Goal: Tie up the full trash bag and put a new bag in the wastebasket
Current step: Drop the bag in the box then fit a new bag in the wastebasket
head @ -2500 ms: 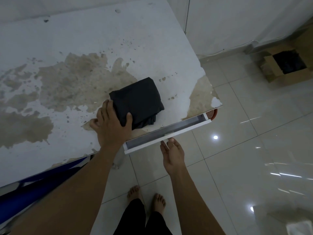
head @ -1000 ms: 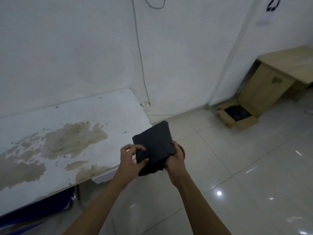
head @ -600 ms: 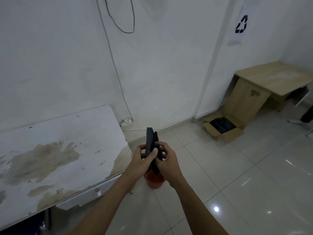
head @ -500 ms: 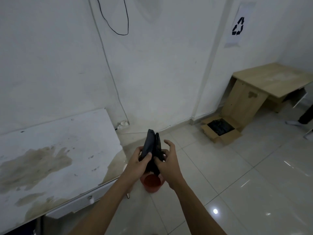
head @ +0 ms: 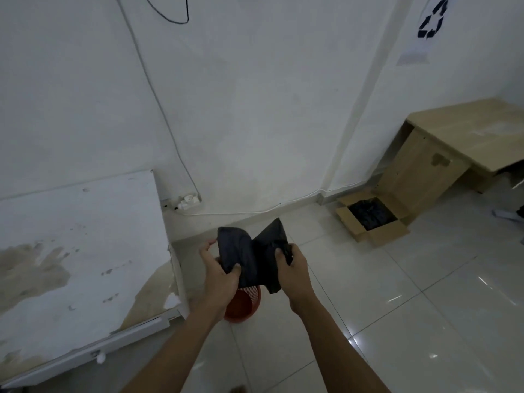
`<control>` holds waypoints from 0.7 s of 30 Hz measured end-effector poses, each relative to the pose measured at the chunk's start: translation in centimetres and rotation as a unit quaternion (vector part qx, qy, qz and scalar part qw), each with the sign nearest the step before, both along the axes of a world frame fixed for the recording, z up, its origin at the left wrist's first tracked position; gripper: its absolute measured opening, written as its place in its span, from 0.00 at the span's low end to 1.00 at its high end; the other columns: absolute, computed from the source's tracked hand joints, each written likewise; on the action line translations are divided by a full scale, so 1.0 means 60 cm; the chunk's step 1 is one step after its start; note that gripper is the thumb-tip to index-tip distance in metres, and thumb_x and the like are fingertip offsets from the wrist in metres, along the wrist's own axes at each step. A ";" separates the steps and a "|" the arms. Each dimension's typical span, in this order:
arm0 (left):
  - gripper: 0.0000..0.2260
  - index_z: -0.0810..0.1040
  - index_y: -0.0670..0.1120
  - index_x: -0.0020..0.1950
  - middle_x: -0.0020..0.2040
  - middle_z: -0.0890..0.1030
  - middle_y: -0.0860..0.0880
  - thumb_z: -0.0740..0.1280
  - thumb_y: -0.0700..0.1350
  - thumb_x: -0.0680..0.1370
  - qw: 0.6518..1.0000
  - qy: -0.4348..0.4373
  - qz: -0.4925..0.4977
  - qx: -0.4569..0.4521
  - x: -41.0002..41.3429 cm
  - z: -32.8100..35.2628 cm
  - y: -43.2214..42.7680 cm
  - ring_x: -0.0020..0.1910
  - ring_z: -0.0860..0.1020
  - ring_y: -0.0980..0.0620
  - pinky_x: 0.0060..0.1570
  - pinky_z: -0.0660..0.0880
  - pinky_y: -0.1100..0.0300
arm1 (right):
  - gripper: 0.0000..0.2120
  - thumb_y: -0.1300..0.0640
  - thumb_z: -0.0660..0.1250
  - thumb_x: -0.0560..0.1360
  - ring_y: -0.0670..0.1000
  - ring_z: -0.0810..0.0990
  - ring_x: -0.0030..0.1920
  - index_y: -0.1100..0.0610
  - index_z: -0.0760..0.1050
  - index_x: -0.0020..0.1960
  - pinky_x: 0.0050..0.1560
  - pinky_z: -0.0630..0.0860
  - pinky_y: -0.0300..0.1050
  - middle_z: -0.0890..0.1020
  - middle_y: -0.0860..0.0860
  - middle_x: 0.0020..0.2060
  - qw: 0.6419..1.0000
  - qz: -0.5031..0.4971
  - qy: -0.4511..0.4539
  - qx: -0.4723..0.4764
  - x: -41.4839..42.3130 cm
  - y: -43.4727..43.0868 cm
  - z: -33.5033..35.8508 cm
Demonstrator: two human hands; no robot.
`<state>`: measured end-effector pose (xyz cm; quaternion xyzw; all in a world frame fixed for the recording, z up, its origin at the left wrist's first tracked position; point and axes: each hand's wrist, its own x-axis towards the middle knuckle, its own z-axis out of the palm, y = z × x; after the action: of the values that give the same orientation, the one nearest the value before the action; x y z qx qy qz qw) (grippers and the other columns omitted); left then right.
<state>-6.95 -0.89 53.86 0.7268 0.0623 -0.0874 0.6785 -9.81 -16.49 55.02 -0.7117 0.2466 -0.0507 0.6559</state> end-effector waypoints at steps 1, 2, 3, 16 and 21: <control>0.30 0.59 0.56 0.69 0.54 0.76 0.51 0.62 0.28 0.77 1.000 -0.017 0.011 0.021 0.003 -0.002 -0.007 0.46 0.80 0.64 0.39 0.78 0.67 | 0.05 0.54 0.61 0.83 0.48 0.82 0.48 0.53 0.74 0.51 0.40 0.82 0.38 0.82 0.51 0.49 1.000 -0.007 0.003 0.005 0.009 -0.013 -0.002; 0.29 0.60 0.56 0.68 0.55 0.74 0.55 0.61 0.27 0.77 0.998 -0.034 0.018 0.046 0.007 -0.004 -0.013 0.47 0.78 0.66 0.39 0.78 0.68 | 0.04 0.54 0.62 0.83 0.48 0.82 0.48 0.52 0.74 0.51 0.38 0.81 0.36 0.82 0.51 0.49 1.000 -0.010 0.004 0.007 0.019 -0.024 -0.005; 0.28 0.64 0.56 0.65 0.55 0.73 0.59 0.60 0.27 0.76 0.996 -0.044 0.022 0.071 0.013 -0.010 -0.018 0.49 0.77 0.68 0.41 0.77 0.67 | 0.04 0.54 0.62 0.83 0.47 0.82 0.48 0.51 0.74 0.51 0.37 0.80 0.35 0.82 0.50 0.49 1.000 -0.009 0.004 0.011 0.030 -0.035 -0.008; 0.07 0.76 0.39 0.55 0.57 0.76 0.41 0.69 0.34 0.77 0.964 0.143 0.136 0.179 0.048 -0.243 -0.077 0.55 0.78 0.43 0.49 0.75 0.58 | 0.05 0.58 0.64 0.83 0.53 0.83 0.55 0.53 0.79 0.54 0.57 0.81 0.51 0.85 0.52 0.53 0.978 0.107 0.066 0.165 0.173 -0.124 -0.159; 0.06 0.80 0.40 0.55 0.58 0.78 0.41 0.67 0.39 0.80 0.961 0.189 0.160 0.121 0.076 -0.408 -0.099 0.56 0.79 0.44 0.51 0.79 0.57 | 0.06 0.57 0.63 0.83 0.53 0.83 0.56 0.52 0.78 0.54 0.61 0.79 0.56 0.85 0.51 0.53 0.973 0.157 0.080 0.147 0.217 -0.137 -0.291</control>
<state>-2.38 -6.80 29.35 0.7543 0.3148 -0.1052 0.5665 3.19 -24.73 37.58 -0.6387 0.1882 0.1463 0.7316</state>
